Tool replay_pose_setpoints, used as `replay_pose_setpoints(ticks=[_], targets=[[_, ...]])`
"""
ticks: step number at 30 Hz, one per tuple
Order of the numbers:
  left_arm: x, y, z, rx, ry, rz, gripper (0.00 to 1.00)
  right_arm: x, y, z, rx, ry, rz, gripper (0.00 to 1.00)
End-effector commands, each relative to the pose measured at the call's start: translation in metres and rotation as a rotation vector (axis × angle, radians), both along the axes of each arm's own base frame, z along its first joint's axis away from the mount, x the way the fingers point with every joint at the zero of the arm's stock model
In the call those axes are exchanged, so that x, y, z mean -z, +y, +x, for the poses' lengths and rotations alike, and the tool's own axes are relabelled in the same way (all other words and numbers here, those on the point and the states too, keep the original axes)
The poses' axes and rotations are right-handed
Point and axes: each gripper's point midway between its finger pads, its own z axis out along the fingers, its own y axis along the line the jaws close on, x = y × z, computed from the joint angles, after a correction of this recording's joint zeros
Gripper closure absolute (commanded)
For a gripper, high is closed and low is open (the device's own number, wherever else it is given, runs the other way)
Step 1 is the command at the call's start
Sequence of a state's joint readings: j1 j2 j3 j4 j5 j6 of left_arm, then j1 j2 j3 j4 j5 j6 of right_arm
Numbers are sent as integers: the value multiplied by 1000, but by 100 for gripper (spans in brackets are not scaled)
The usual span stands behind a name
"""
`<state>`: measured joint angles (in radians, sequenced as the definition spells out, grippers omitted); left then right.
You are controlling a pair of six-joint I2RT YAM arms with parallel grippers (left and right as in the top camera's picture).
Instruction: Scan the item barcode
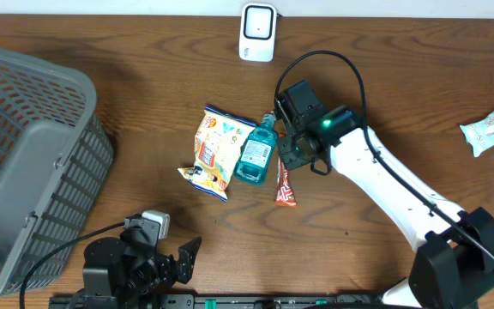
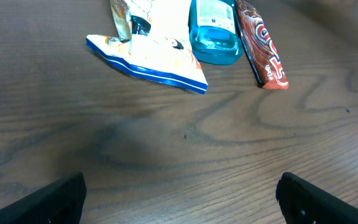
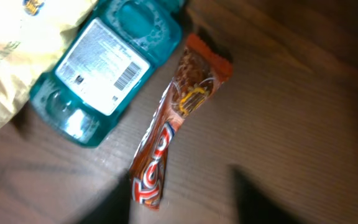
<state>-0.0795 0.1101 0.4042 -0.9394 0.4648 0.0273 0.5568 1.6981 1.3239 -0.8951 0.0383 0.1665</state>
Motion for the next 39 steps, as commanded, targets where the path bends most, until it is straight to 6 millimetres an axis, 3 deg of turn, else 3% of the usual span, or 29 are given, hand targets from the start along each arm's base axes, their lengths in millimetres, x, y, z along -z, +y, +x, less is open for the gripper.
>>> replay_pose_setpoints(ticks=[1, 7, 20, 32, 36, 39], targets=[[-3, 1, 0, 1, -15, 9, 2, 25, -6, -4, 55, 23, -48, 99], [-3, 1, 0, 1, -15, 9, 2, 52, -2, -3, 49, 59, -54, 99], [-3, 1, 0, 1, -16, 9, 2, 56, 8, 11, 48, 16, -19, 99], [-3, 1, 0, 1, -15, 9, 2, 121, 2, -9, 37, 194, -98, 99], [-3, 1, 0, 1, -15, 9, 2, 108, -5, -4, 49, 165, -137, 99], [-3, 1, 0, 1, -15, 9, 2, 69, 0, 4, 49, 120, -105, 99]])
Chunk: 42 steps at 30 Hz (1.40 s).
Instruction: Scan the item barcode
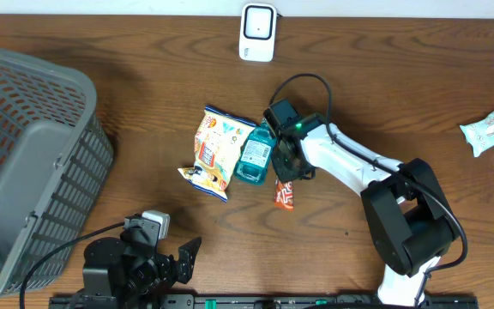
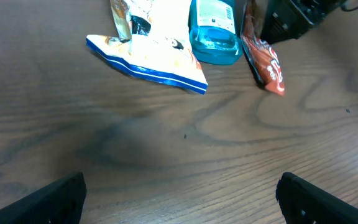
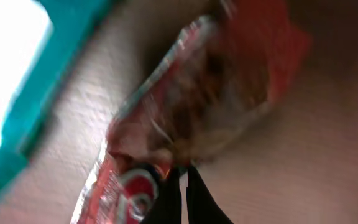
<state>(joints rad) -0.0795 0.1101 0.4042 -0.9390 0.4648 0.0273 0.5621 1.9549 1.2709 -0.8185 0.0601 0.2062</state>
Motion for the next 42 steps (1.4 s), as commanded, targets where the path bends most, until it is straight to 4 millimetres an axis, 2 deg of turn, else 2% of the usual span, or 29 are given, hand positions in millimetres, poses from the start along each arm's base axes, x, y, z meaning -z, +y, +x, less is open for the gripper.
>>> replay_pose_setpoints(ticks=[1, 2, 3, 5, 7, 10, 20, 24, 28, 31, 37, 39, 42], targets=[[-3, 1, 0, 1, -15, 9, 2, -46, 10, 15, 9, -85, 43, 99], [-3, 1, 0, 1, -15, 9, 2, -56, 11, 15, 9, -97, 55, 99], [-3, 1, 0, 1, -15, 9, 2, -76, 14, 11, 3, -118, 93, 99], [-3, 1, 0, 1, -15, 9, 2, -91, 20, 2, -9, -113, 143, 99], [-3, 1, 0, 1, -15, 9, 2, -92, 26, -5, -19, -87, 170, 99], [-3, 1, 0, 1, -15, 9, 2, -80, 26, -17, -26, -36, 168, 99], [-3, 1, 0, 1, -15, 9, 2, -19, 19, -48, -25, 15, 144, 99], [-3, 1, 0, 1, -15, 9, 2, -7, 23, -42, -30, -31, 175, 99], [-3, 1, 0, 1, -15, 9, 2, -8, 26, -36, -31, -61, 186, 99], [-3, 1, 0, 1, -15, 9, 2, -17, 28, -29, -34, -72, 192, 99], [-3, 1, 0, 1, -15, 9, 2, -56, 36, -5, -15, -109, 215, 99], [-3, 1, 0, 1, -15, 9, 2, -59, 38, 0, -16, -126, 225, 99], [-3, 1, 0, 1, -15, 9, 2, -49, 37, -2, -16, -118, 217, 99]])
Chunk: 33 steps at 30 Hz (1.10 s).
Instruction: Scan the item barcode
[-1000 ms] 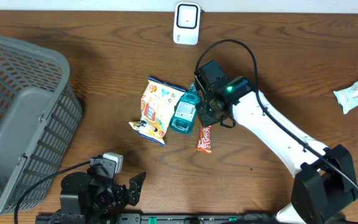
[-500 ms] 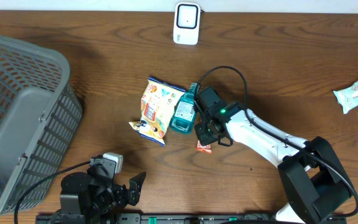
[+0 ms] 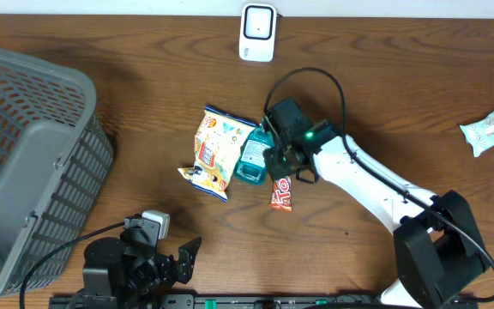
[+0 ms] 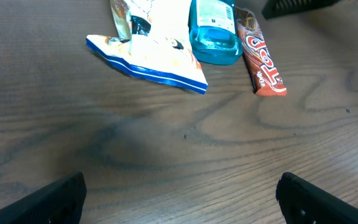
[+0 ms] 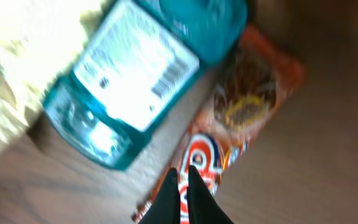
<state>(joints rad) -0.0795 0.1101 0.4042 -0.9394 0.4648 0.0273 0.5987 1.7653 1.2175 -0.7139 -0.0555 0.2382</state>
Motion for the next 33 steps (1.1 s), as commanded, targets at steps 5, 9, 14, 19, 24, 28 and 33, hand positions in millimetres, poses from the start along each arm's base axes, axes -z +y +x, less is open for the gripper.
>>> replay_pose_setpoints(ticks=[5, 9, 14, 19, 24, 28, 33], targets=[[-3, 1, 0, 1, -15, 9, 2, 54, -14, -19, 10, 95, -67, 99], [-3, 1, 0, 1, -15, 9, 2, 71, -20, -24, 13, 129, -101, 99], [-3, 1, 0, 1, -15, 9, 2, 67, -31, -12, 34, 72, -172, 99], [-3, 1, 0, 1, -15, 9, 2, 34, -29, -5, 37, 69, -183, 99], [-3, 1, 0, 1, -15, 9, 2, 6, -25, -3, 31, 72, -185, 98], [-3, 1, 0, 1, -15, 9, 2, 8, -21, -17, 3, 115, -190, 98], [-3, 1, 0, 1, -15, 9, 2, 12, -7, -38, -53, 161, -176, 97]])
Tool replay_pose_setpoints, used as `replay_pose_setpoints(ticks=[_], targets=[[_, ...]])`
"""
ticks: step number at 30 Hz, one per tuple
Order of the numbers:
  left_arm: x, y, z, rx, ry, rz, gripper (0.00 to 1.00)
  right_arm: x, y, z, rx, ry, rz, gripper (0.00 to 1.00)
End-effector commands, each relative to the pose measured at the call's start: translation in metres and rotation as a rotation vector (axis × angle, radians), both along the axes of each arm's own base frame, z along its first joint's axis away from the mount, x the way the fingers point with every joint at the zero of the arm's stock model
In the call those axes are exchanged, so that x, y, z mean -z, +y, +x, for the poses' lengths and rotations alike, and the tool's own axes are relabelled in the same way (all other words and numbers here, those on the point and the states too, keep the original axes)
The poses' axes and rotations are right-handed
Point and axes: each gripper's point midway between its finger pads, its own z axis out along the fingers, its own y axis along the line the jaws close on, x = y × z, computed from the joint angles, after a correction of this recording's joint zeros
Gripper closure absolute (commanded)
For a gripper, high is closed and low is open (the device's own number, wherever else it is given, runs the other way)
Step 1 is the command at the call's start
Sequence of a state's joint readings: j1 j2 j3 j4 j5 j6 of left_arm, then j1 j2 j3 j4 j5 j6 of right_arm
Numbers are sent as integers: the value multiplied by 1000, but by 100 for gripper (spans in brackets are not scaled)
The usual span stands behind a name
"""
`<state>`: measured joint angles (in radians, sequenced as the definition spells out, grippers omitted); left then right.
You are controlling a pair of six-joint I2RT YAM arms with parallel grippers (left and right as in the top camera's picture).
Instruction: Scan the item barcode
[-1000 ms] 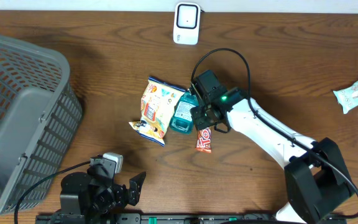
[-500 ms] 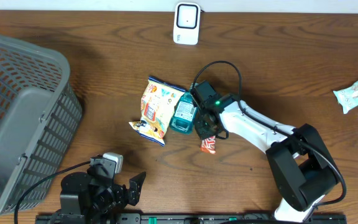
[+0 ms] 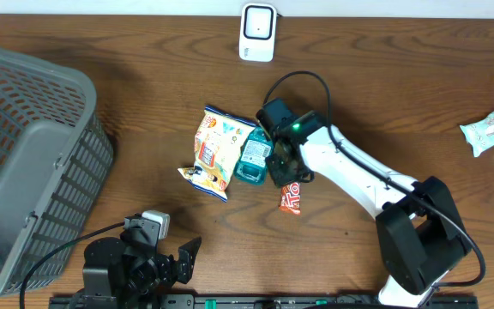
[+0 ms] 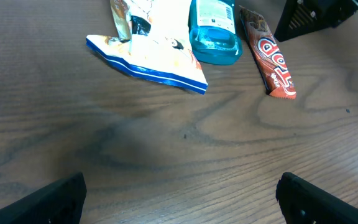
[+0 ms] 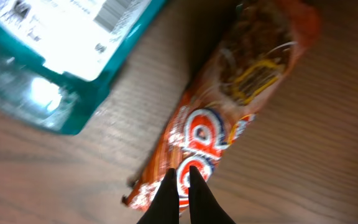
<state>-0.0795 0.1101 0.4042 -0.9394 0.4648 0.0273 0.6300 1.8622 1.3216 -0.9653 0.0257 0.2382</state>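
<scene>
A red snack bar (image 3: pixel 292 199) lies flat on the wooden table just right of a teal bottle (image 3: pixel 254 154), a small gap between them. My right gripper (image 5: pixel 180 178) is shut with nothing between its fingers; its tips hover over the lower half of the bar (image 5: pixel 229 106). The bottle's white label with a barcode (image 5: pixel 55 37) shows at the upper left of that view. The white scanner (image 3: pixel 257 33) stands at the table's far edge. My left gripper (image 4: pixel 182 205) rests open at the near edge, with the bar (image 4: pixel 269 62) far ahead of it.
A chips bag (image 3: pixel 213 153) lies left of the bottle. A grey basket (image 3: pixel 24 154) fills the left side. Two small packets (image 3: pixel 487 133) sit at the far right edge. The right arm's cable loops above the bottle.
The snack bar has shifted to the right, away from the bottle, and now lies at a different angle. My right gripper, still shut, now points at the bar's lower half.
My right gripper first hung open above the bar, which lay against the bottle. Then it was shut and low at the bar's upper end. Later it stood shut over bottle and bar. Now the bar lies apart from the bottle. The left arm stayed still.
</scene>
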Motion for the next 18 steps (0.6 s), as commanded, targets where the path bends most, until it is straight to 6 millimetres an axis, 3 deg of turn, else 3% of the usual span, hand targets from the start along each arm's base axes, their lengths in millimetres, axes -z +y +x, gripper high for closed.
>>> replay_pose_setpoints(ticks=[1, 6, 10, 12, 15, 18], targets=[[-3, 1, 0, 1, -15, 9, 2, -2, 17, -16, -45, 15, 30, 97], [-3, 1, 0, 1, -15, 9, 2, 17, 19, -42, -99, 54, -2, 95], [-3, 1, 0, 1, -16, 9, 2, 41, 5, -68, -115, 103, -55, 99], [-3, 1, 0, 1, -15, 9, 2, 46, -19, -72, -42, 94, -158, 99], [-3, 1, 0, 1, -16, 9, 2, 38, -58, -67, 53, 27, -351, 99], [-3, 1, 0, 1, -16, 9, 2, 27, -80, -59, 80, -45, -468, 99]])
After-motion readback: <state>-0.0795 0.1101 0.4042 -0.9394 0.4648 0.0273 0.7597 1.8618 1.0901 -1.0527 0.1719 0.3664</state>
